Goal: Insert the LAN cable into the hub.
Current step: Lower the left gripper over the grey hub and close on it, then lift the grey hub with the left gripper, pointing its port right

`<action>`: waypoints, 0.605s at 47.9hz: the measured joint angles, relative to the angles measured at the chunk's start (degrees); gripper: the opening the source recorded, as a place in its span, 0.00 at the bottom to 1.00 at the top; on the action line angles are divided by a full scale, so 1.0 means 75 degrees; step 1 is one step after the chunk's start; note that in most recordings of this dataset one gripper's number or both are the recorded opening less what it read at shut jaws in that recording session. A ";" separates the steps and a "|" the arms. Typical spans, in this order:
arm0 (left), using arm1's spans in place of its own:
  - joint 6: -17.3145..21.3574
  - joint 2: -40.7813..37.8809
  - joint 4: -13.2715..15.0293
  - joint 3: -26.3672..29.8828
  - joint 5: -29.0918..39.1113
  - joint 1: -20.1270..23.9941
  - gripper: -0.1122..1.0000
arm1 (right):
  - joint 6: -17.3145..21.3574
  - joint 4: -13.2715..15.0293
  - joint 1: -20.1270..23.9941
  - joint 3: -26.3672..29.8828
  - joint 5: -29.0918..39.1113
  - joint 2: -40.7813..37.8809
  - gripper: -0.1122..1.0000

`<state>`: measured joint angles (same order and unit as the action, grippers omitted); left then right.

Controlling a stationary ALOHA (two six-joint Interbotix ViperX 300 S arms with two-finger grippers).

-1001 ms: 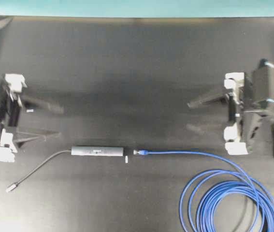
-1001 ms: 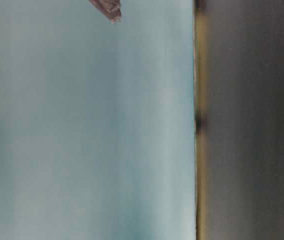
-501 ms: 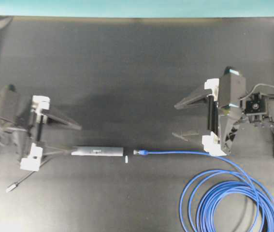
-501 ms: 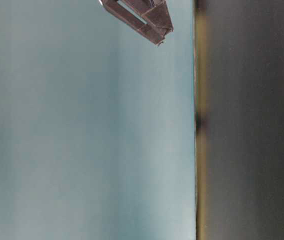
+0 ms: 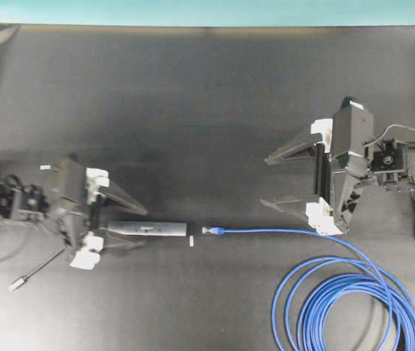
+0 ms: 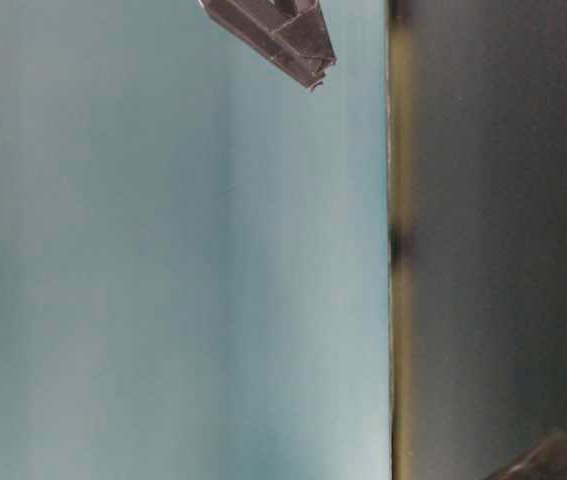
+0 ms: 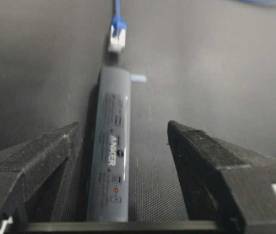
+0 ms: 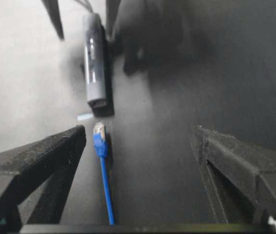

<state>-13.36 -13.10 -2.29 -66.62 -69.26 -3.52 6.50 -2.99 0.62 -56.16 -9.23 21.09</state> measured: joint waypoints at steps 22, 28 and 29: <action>0.0059 -0.0539 0.0000 0.0398 0.0832 -0.0105 0.71 | 0.0293 -0.0035 0.0000 0.0012 0.0012 0.0012 0.85; 0.0070 -0.0668 0.0000 0.0539 0.0879 -0.0129 0.69 | 0.0328 -0.0047 0.0000 0.0000 0.0023 0.0023 0.85; 0.0094 -0.0668 0.0000 0.0551 0.0902 -0.0117 0.67 | 0.0328 -0.0047 0.0000 0.0012 0.0035 0.0023 0.85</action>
<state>-12.66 -18.11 -2.29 -62.49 -62.49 -4.39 8.96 -3.34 0.62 -56.07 -8.96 21.27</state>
